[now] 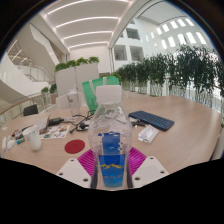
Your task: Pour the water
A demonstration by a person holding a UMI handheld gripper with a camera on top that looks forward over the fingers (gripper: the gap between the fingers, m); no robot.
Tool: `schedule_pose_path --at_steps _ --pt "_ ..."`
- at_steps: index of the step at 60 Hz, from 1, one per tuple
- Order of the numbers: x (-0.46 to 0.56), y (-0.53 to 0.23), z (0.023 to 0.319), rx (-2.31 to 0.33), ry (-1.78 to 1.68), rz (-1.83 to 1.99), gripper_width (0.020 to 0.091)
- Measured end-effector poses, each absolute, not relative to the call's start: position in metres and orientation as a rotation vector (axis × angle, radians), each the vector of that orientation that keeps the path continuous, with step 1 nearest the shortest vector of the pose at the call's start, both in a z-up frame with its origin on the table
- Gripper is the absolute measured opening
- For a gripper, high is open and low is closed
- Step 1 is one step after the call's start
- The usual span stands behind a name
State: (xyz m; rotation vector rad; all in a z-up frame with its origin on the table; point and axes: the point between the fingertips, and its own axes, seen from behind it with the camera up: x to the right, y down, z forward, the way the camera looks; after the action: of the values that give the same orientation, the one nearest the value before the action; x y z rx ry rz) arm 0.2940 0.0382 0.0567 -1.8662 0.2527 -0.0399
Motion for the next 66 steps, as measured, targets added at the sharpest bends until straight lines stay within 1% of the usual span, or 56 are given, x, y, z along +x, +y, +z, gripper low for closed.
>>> schedule_pose_path --at_steps 2,5,8,15,17,18,22,23,25,26,28,29,30,32,36,37,38,42,51,54,58,66 --pt "0.292 0.040 0.058 -1.881 0.246 -0.021 0.0387" --pt "0.290 0.041 0.064 -1.890 0.231 -0.034 0.0387" --pt "0.288 0.045 0.079 -1.887 0.191 -0.066 0.0387" --pt "0.262 0.068 0.137 -1.856 0.023 -0.190 0.0386" --pt "0.259 0.072 0.162 -1.841 -0.037 -0.253 0.0386" --pt "0.250 0.078 0.167 -1.834 -0.062 -0.297 0.0387" --pt "0.229 0.091 0.206 -1.818 -0.212 -0.427 0.0387" --pt "0.216 0.102 0.204 -1.798 -0.242 -0.475 0.0387" --pt "0.201 0.113 0.215 -1.773 -0.326 -0.582 0.0385" --pt "0.199 0.111 0.227 -1.770 -0.381 -0.640 0.0385" --pt "0.183 0.122 0.233 -1.746 -0.490 -0.770 0.0385" --pt "0.185 0.119 0.245 -1.728 -0.552 -0.824 0.0385" --pt "0.169 0.137 0.231 -1.699 -0.598 -0.887 0.0387" --pt "0.152 0.147 0.233 -1.651 -0.720 -1.018 0.0386" --pt "0.117 0.167 0.227 -1.562 -0.947 -1.240 0.0386" --pt "0.119 0.159 0.241 -1.545 -1.019 -1.279 0.0385" --pt "0.110 0.172 0.229 -1.521 -1.056 -1.319 0.0385" --pt "0.087 0.186 0.222 -1.422 -1.239 -1.493 0.0387" --pt "0.058 0.203 0.206 -1.168 -1.637 -1.760 0.0385" --pt "0.052 0.206 0.201 -1.098 -1.728 -1.809 0.0386" --pt "0.047 0.209 0.201 -1.036 -1.796 -1.863 0.0385" --pt "0.051 0.210 0.193 -1.062 -1.819 -1.859 0.0385"
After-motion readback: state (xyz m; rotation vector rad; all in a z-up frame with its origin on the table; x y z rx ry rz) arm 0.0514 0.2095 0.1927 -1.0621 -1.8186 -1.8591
